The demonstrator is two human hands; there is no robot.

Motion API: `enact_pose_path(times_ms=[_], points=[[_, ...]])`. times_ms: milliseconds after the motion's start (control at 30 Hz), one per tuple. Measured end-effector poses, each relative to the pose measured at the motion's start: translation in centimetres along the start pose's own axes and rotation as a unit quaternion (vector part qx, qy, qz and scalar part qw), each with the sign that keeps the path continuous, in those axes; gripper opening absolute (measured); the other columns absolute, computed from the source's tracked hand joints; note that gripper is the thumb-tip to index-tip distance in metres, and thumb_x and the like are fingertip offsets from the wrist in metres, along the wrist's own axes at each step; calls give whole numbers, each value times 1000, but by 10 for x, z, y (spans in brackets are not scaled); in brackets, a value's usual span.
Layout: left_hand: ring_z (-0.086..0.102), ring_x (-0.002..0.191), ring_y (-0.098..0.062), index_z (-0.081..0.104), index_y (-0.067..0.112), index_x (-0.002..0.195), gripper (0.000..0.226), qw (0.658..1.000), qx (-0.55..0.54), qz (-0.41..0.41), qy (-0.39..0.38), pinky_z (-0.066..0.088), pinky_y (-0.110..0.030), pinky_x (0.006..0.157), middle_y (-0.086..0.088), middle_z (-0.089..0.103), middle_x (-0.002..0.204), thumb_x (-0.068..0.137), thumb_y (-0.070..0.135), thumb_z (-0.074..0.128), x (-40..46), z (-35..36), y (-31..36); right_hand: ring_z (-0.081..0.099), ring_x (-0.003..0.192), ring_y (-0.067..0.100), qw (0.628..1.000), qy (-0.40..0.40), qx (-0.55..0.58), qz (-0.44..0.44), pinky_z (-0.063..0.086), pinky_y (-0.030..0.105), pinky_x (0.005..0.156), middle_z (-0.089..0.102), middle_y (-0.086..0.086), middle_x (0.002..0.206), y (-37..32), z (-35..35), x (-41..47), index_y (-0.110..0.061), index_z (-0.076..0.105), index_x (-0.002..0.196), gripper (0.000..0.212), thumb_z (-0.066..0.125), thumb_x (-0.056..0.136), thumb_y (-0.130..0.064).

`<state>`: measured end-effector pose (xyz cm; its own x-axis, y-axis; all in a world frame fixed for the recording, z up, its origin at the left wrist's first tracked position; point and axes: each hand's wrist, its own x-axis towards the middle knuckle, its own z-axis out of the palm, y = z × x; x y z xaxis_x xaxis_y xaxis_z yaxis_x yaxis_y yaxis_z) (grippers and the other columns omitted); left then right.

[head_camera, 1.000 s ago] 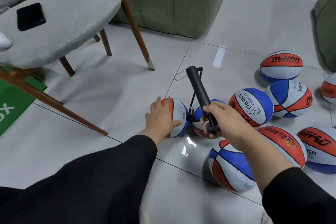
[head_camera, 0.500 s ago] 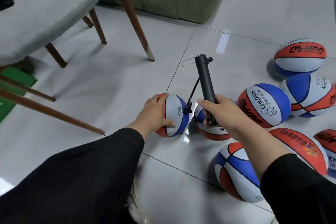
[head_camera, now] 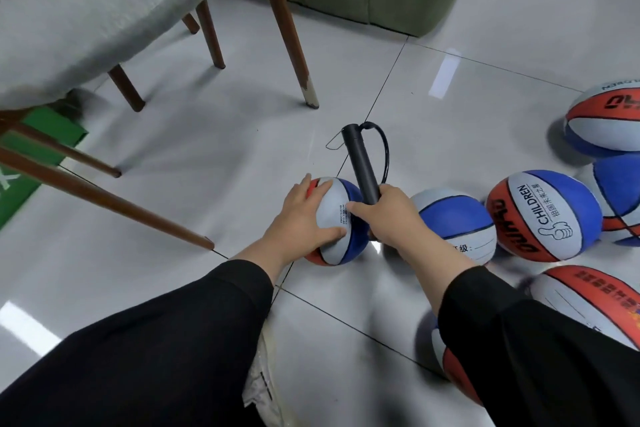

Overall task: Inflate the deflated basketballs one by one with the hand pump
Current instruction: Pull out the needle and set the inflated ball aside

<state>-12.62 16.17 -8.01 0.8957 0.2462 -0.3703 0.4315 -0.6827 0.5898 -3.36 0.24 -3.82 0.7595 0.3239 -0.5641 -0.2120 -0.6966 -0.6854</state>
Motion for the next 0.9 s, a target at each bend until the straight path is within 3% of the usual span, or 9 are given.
enact_pose_path(times_ms=[100,167,267,433,733,833,900], points=[[-9,158,-18,20,41,162,94,996,83,26,16,15,-56,125,8,-14,172,85,49,73,4,7,1,66,65,26,999,-33,27,20,61,35,62,71,12,92,-9,4,10,-15,58,105,28,77,89,-28],[-10,158,-18,16,43,162,105,992,119,34,13,11,-58,126,9,-9,172,78,63,76,5,12,0,61,55,24,998,-59,20,33,56,32,56,73,16,89,-14,4,16,-11,59,106,27,77,88,-22],[-9,158,-21,11,42,163,120,989,142,34,19,12,-58,124,7,-4,172,68,73,79,6,17,-3,61,54,23,997,-66,1,37,54,29,53,73,14,81,-18,4,21,-10,63,103,23,75,85,-15],[-5,158,-23,15,43,162,119,987,156,29,35,16,-59,124,5,0,171,67,71,80,7,21,0,55,51,17,997,-68,19,39,44,21,42,64,9,68,-18,0,20,-9,64,95,14,72,83,-8],[-5,157,-21,22,43,159,114,986,154,50,23,15,-61,123,6,2,171,67,67,83,7,19,9,55,57,20,999,-44,12,22,49,27,49,62,9,70,-11,-7,6,-14,59,85,14,71,82,-10],[-7,158,-21,15,44,161,116,988,148,34,11,13,-60,125,8,-3,172,69,70,80,7,16,6,49,48,17,998,-15,64,15,44,25,45,61,9,66,-21,-27,0,-10,60,86,12,72,82,-9],[-7,159,-21,11,42,163,117,994,110,28,3,11,-58,126,9,-10,172,72,70,79,7,10,4,53,51,17,995,23,100,-14,48,26,47,64,7,67,-33,-51,-3,-10,63,89,13,75,84,-13]])
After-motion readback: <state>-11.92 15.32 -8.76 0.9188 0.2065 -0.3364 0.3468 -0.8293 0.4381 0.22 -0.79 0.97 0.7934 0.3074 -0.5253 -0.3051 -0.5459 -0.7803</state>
